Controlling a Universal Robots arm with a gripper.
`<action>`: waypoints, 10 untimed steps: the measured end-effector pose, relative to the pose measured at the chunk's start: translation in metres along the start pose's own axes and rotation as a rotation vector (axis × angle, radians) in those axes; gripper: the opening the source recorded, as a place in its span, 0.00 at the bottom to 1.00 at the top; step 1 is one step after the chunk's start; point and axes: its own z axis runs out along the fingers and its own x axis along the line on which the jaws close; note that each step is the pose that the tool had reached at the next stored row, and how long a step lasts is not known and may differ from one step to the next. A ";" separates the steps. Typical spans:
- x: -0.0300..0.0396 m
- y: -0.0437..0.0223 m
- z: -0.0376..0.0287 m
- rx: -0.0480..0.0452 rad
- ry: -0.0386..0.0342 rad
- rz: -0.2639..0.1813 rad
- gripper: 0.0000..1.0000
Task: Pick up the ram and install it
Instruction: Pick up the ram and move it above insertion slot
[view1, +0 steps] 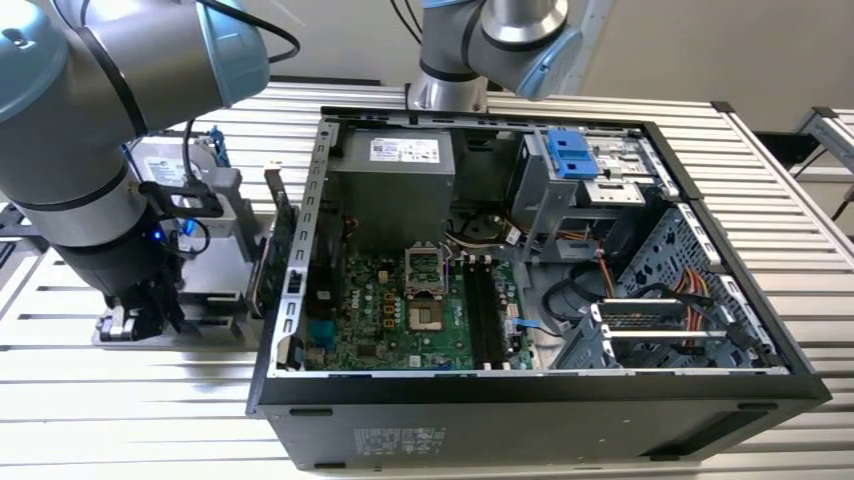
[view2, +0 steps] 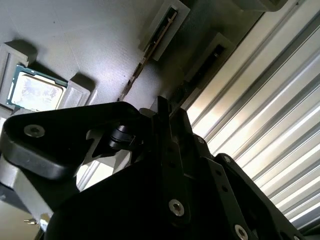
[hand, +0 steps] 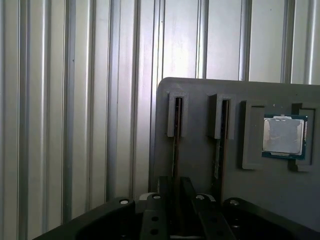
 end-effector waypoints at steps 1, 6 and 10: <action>0.0000 0.0000 0.0000 0.0000 0.0000 0.000 1.00; 0.0000 0.0000 0.0001 0.0002 -0.0004 0.011 1.00; 0.0000 0.0000 0.0001 0.0002 -0.0004 0.011 1.00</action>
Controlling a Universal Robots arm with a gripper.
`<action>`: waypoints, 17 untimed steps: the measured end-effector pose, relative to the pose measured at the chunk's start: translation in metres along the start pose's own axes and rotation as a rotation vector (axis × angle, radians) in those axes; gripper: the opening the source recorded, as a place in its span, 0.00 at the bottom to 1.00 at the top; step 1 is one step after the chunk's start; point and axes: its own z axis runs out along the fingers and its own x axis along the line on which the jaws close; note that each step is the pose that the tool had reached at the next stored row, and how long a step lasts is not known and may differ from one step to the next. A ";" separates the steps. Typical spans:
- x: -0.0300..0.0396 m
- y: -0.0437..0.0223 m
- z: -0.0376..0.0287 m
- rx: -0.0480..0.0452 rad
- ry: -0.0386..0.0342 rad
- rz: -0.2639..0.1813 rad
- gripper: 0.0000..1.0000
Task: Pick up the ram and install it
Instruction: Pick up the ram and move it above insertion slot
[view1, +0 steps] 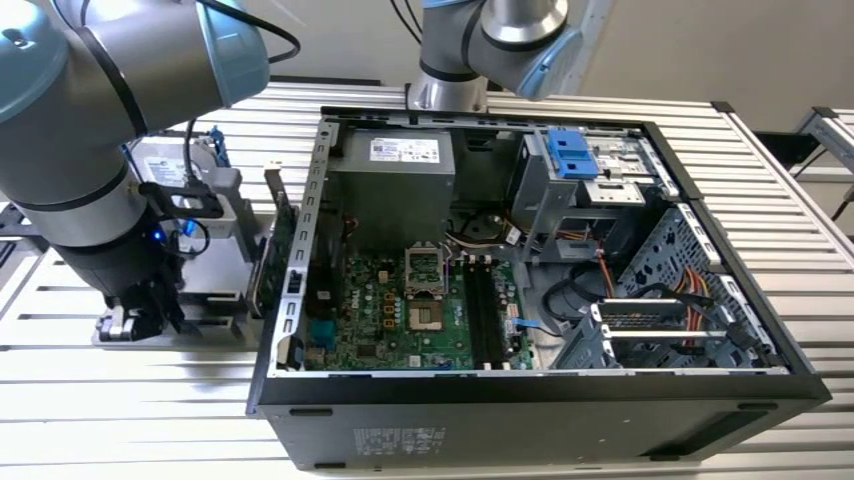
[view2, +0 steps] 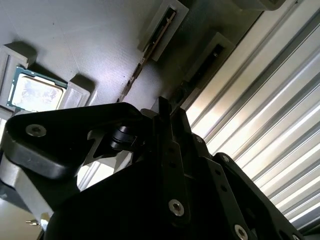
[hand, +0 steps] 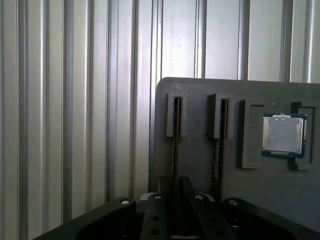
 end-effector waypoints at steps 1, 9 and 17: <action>0.0000 0.0000 0.0000 0.0000 0.0000 0.000 0.00; 0.0000 0.0000 0.0000 -0.0001 0.0001 0.000 0.00; 0.0000 0.0001 -0.0001 -0.0001 0.0001 0.001 0.00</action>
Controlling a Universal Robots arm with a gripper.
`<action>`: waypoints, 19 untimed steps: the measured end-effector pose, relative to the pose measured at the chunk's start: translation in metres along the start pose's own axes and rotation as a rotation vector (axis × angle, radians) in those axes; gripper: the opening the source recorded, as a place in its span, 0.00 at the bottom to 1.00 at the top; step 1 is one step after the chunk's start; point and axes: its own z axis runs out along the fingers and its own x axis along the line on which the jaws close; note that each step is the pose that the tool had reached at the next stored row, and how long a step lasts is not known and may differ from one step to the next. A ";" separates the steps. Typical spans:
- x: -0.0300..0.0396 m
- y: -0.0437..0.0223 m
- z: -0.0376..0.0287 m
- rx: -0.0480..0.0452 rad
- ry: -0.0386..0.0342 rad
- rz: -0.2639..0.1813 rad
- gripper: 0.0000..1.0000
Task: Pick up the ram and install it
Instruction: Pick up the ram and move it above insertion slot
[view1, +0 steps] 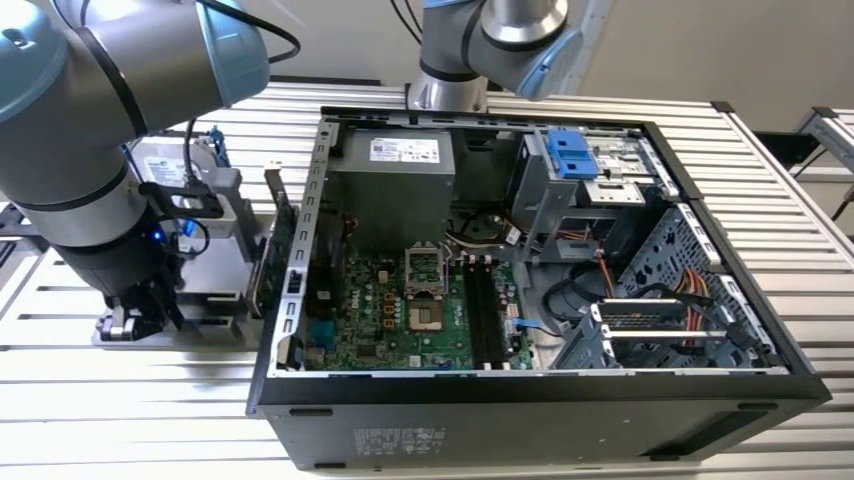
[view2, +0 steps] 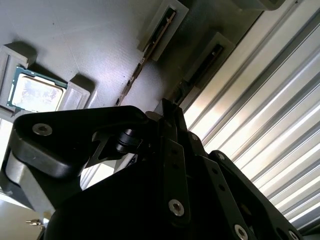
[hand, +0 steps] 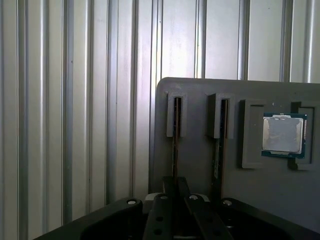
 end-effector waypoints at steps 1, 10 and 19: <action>0.0000 0.0000 0.0000 0.0000 0.0000 0.000 0.00; 0.0000 -0.0001 0.0001 0.0002 -0.0001 0.000 0.00; -0.0001 0.0000 -0.0023 0.0002 -0.0002 0.000 0.00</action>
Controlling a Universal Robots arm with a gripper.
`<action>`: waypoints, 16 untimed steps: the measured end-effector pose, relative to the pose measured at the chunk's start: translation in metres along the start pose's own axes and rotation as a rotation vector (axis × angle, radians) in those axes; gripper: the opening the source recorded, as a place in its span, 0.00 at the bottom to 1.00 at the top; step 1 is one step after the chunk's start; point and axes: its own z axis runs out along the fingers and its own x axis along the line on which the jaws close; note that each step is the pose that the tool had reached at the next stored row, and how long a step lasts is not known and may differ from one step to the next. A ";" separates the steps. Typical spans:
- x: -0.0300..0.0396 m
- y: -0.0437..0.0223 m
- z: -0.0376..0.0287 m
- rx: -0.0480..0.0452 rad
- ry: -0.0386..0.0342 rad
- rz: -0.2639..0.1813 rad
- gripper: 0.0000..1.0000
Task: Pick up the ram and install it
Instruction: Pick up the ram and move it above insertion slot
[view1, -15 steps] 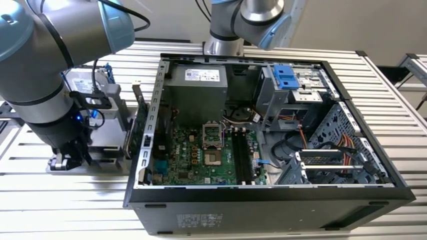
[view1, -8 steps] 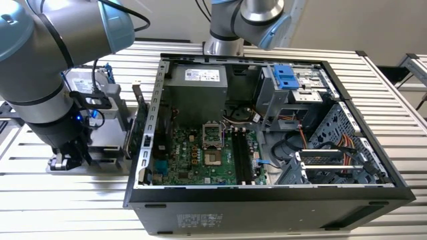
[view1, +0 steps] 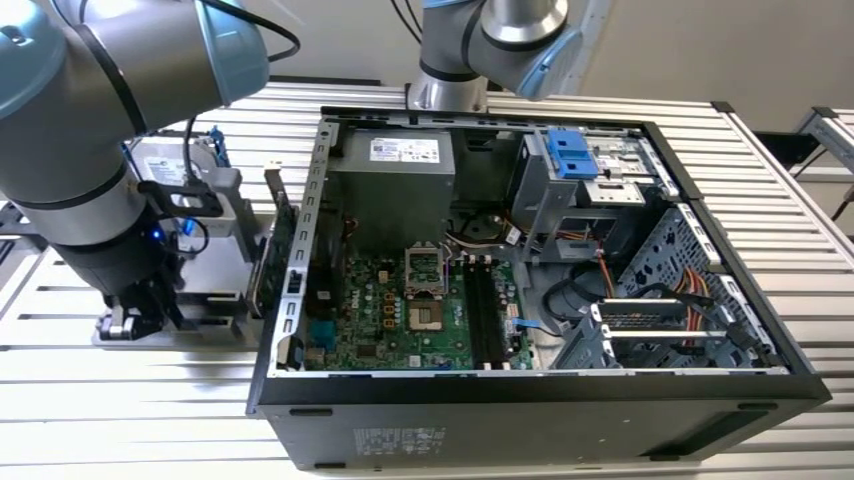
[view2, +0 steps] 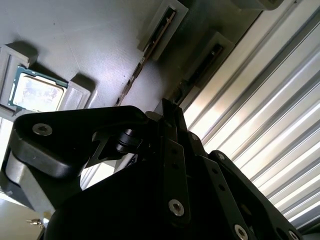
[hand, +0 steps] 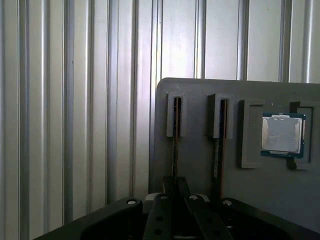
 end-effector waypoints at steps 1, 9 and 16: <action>0.0000 0.0000 -0.0008 -0.0001 0.0001 0.000 0.00; -0.0001 0.0001 -0.0051 0.0000 0.0001 0.000 0.00; -0.0001 0.0003 -0.0085 -0.0001 0.0002 0.000 0.00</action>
